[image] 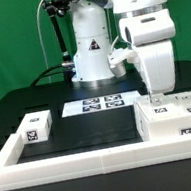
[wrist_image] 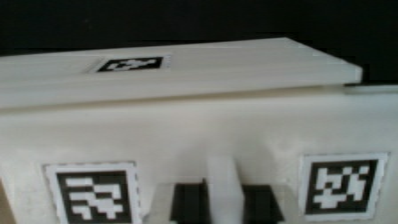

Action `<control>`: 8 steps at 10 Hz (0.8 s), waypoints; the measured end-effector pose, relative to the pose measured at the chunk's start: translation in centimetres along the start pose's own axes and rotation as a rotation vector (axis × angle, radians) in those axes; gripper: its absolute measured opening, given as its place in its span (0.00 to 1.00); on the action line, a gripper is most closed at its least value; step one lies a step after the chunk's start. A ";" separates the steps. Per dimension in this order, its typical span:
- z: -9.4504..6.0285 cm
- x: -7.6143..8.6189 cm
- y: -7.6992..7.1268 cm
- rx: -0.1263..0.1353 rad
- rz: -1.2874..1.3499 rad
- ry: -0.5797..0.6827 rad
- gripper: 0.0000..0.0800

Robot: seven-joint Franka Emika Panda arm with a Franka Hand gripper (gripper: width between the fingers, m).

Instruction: Assemble cabinet

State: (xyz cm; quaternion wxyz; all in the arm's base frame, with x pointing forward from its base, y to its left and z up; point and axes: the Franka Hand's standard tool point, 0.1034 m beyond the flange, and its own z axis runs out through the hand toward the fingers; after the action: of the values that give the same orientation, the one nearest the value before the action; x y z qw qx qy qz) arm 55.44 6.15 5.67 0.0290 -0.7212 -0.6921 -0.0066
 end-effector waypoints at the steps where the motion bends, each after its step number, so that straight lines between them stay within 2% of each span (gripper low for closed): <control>1: -0.1 0.0 1.2 -0.006 -0.015 0.004 0.09; 2: -0.1 0.1 2.3 -0.015 -0.028 0.009 0.09; 4: -0.2 0.1 2.3 0.024 -0.043 -0.001 0.09; 6: -0.2 0.1 2.3 0.025 -0.041 -0.001 0.09; 7: -0.2 0.1 2.3 0.026 -0.041 -0.001 0.20; 8: -0.2 0.1 2.3 0.026 -0.041 -0.001 0.20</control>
Offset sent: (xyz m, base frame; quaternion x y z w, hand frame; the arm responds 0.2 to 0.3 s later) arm 0.0326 0.0091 0.0072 0.0019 -0.0174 -0.0852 0.9962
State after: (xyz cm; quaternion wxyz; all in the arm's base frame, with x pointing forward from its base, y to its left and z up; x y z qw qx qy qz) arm 57.75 6.11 5.79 0.0378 -0.7064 -0.7068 0.0021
